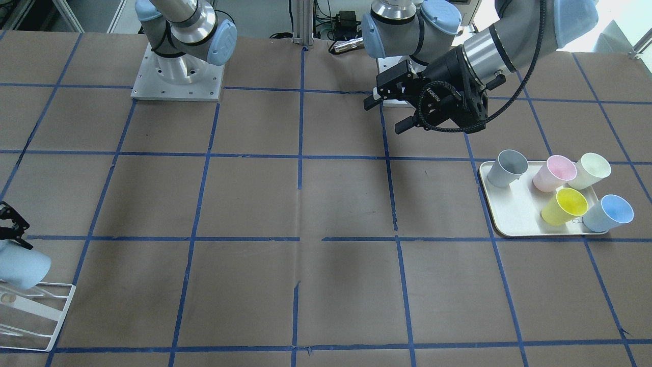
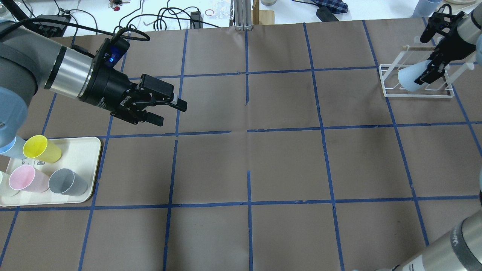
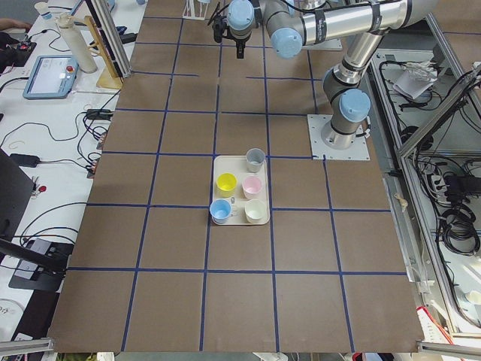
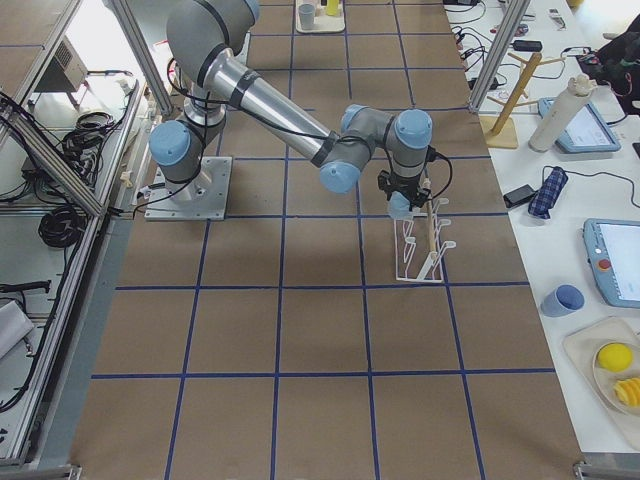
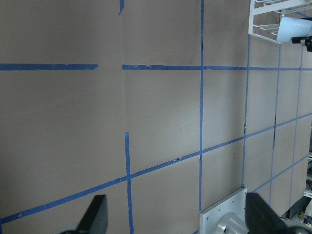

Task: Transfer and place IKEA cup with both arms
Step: 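Lift the cup off the rack with the right gripper while the left gripper rises, then carry the cup toward the left gripper while the left gripper approaches it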

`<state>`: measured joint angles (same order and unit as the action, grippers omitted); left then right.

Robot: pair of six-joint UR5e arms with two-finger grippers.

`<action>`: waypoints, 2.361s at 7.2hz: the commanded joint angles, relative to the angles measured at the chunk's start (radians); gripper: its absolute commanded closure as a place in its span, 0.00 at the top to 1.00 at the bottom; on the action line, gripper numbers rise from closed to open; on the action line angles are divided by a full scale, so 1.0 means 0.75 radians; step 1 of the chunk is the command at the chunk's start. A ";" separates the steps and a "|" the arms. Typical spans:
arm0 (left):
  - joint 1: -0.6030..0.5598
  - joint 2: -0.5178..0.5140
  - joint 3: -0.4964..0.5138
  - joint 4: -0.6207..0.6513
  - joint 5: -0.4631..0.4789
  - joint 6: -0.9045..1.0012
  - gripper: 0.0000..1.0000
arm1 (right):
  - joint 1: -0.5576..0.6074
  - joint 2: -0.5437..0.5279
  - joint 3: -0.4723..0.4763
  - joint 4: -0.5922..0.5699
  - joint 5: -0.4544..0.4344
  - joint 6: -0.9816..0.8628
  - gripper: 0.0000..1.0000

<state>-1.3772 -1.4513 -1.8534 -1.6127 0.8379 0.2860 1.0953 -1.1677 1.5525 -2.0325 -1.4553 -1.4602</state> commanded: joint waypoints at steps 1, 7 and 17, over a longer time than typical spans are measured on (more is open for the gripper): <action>0.032 0.018 -0.050 -0.007 -0.098 0.001 1.00 | 0.000 -0.077 -0.002 0.091 0.006 0.000 0.51; 0.038 0.000 -0.102 -0.056 -0.447 0.001 1.00 | 0.014 -0.339 0.000 0.437 0.142 0.028 0.51; -0.006 0.000 -0.315 -0.065 -1.031 -0.001 1.00 | 0.016 -0.306 0.026 1.708 1.020 0.626 0.52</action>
<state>-1.3809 -1.4543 -2.0892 -1.6663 0.0682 0.2842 1.1064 -1.4080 1.5710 -0.8897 -0.7349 -0.9895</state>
